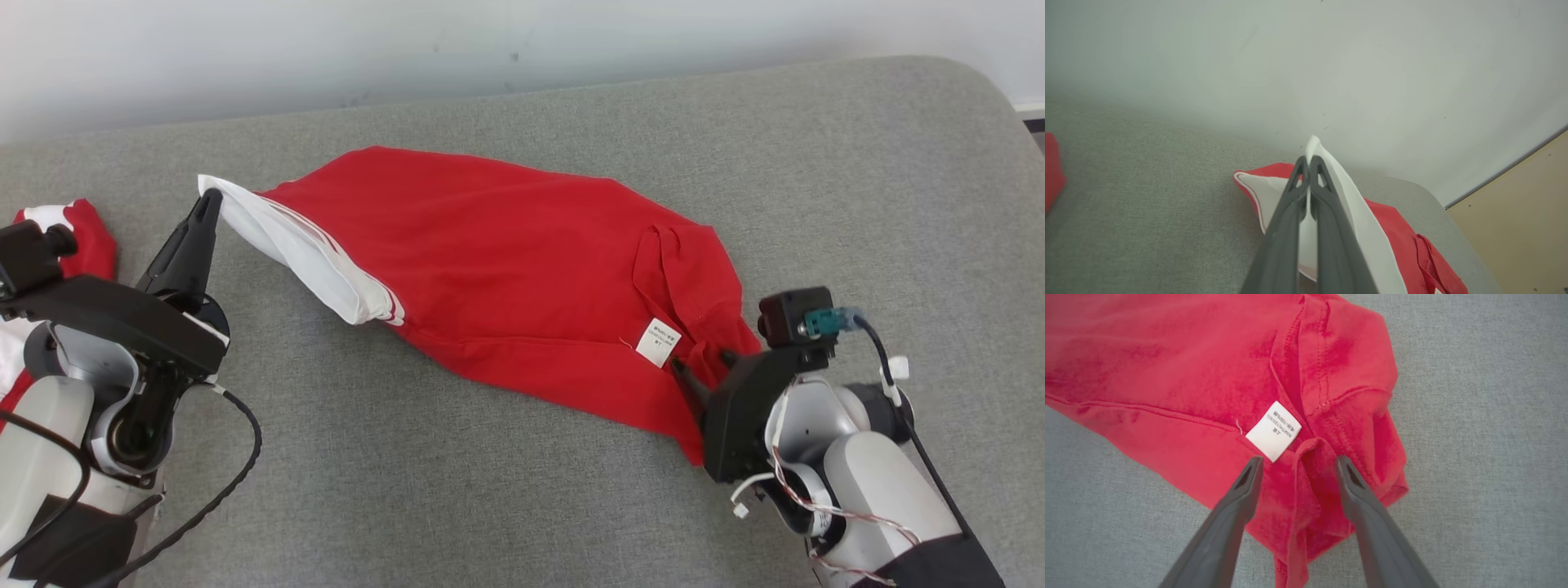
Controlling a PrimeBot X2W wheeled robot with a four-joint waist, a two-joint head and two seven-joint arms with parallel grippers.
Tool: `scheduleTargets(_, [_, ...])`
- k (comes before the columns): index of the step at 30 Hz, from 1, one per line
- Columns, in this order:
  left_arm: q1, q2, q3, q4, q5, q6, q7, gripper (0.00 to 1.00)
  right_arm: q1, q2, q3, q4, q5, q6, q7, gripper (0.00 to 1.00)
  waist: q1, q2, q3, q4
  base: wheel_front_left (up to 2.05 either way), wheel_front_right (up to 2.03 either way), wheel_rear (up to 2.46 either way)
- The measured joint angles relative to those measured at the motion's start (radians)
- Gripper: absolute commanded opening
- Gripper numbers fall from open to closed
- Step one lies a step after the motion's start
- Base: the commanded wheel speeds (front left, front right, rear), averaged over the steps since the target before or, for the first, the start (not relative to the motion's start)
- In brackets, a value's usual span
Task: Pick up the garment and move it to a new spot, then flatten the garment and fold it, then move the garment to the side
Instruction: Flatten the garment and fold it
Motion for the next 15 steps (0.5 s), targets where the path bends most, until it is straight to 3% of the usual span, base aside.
scheduleTargets(2, [-0.004, 0.001, -0.005, -0.001, 0.0, 0.0, 0.0, 0.0, -0.013, 0.004, -0.001, 0.0, 0.007, -0.006, 0.007, 0.82, 0.0, 0.0, 0.005, 0.002, 0.0, 0.0, 0.0])
scheduleTargets(5, [-0.022, 0.001, -0.009, 0.001, -0.002, 0.0, -0.001, 0.0, -0.03, 0.01, 0.002, 0.013, 0.015, -0.006, 0.009, 0.48, 0.0001, 0.0, 0.012, 0.006, 0.0, 0.0, 0.0])
scheduleTargets(9, [-0.023, 0.003, -0.016, 0.001, -0.009, 0.0, -0.001, 0.0, -0.033, 0.017, 0.006, 0.03, 0.015, -0.012, 0.024, 0.41, 0.0, 0.0, 0.018, 0.009, 0.0, 0.0, 0.0])
scheduleTargets(13, [-0.024, 0.008, -0.027, 0.004, -0.011, 0.0, -0.002, 0.0, -0.033, 0.017, 0.005, 0.036, 0.015, -0.016, 0.029, 0.26, 0.0, 0.0, 0.021, 0.011, 0.0, 0.0, 0.0])
scheduleTargets(14, [-0.024, 0.011, -0.029, 0.005, -0.011, 0.0, -0.005, 0.0, -0.033, 0.017, 0.005, 0.037, 0.015, -0.016, 0.03, 0.17, 0.0, 0.0, 0.022, 0.011, 0.0, 0.0, 0.0])
scheduleTargets(15, [-0.024, 0.013, -0.03, 0.006, -0.012, 0.0, -0.006, 0.0, -0.033, 0.017, 0.004, 0.037, 0.015, -0.016, 0.03, 0.0, 0.0, 0.0, 0.022, 0.011, 0.0, 0.0, 0.0])
